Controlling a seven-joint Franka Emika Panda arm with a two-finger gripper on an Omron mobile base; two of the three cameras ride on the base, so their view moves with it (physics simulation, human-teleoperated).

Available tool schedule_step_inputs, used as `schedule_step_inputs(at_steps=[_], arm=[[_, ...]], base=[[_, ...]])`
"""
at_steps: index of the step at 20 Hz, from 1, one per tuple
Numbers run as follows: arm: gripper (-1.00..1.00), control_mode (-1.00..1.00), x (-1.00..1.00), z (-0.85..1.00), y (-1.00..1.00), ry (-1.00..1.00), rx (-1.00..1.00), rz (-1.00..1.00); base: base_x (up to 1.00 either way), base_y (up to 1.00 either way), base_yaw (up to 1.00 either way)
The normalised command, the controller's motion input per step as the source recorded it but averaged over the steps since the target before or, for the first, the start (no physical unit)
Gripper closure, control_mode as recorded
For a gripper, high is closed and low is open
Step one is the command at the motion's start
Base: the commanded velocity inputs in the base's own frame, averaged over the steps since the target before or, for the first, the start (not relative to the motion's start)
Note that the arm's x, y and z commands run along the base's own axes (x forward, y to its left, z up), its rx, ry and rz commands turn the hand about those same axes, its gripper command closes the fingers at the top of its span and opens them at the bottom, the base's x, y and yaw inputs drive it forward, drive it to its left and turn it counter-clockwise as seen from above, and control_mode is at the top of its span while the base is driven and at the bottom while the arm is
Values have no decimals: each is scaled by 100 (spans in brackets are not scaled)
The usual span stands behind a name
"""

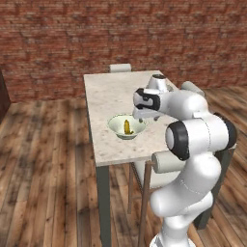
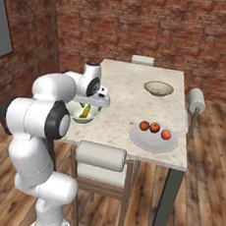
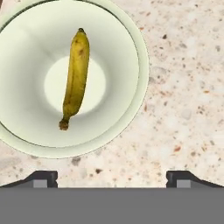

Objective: Take the fruits from the plate on the dining counter and place two fruits in each bowl.

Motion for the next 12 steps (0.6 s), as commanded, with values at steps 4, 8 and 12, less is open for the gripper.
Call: schedule_step_inputs(at_steps=[4,8,12], arm=[[-100,-100,-49,21,-100,0,0,-2],[-100,-100,-47,6,-100,1,0,-1],[-100,-100,-3,0,-96,3,0,-2]], base=[[0,0,0],[0,0,0],[0,0,0]])
